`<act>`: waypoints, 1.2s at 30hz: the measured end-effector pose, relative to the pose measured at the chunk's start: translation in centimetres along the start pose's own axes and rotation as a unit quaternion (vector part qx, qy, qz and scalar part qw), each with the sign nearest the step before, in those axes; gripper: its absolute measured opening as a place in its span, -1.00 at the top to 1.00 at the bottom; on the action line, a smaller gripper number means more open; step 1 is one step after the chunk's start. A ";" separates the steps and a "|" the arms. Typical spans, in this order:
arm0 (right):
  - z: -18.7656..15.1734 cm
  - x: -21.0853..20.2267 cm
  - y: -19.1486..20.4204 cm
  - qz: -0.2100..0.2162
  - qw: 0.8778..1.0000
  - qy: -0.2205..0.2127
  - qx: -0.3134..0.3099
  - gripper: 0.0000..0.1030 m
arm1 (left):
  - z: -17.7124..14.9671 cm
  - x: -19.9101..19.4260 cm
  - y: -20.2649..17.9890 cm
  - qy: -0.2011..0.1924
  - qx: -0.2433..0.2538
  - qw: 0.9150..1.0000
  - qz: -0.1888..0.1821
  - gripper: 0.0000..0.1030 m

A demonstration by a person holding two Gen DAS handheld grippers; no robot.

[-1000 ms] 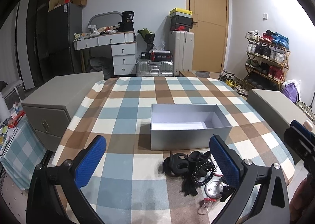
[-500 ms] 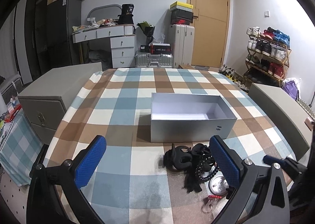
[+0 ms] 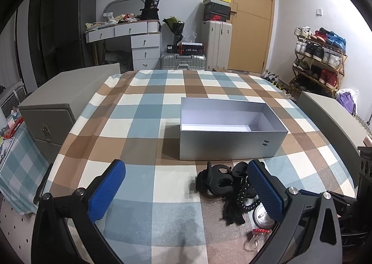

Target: Organize jewelry

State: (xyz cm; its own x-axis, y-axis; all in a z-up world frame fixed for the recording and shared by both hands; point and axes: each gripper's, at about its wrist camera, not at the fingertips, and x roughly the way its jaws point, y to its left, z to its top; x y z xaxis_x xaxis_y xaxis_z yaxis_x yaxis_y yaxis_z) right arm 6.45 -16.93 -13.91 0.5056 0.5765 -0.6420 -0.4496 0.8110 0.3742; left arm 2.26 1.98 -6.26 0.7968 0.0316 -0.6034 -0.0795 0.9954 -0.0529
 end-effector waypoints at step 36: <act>-0.2 -0.1 -1.0 0.076 0.995 -0.020 0.064 0.72 | -0.9 1.5 0.2 0.034 0.010 0.999 -0.003 -0.98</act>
State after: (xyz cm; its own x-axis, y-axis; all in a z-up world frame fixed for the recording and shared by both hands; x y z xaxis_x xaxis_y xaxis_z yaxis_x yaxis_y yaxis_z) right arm 6.74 -17.84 -14.33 0.4682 0.6949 -0.5458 -0.4272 0.7187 0.5486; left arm 2.88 2.10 -7.86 0.7553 0.0196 -0.6551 -0.0615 0.9973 -0.0410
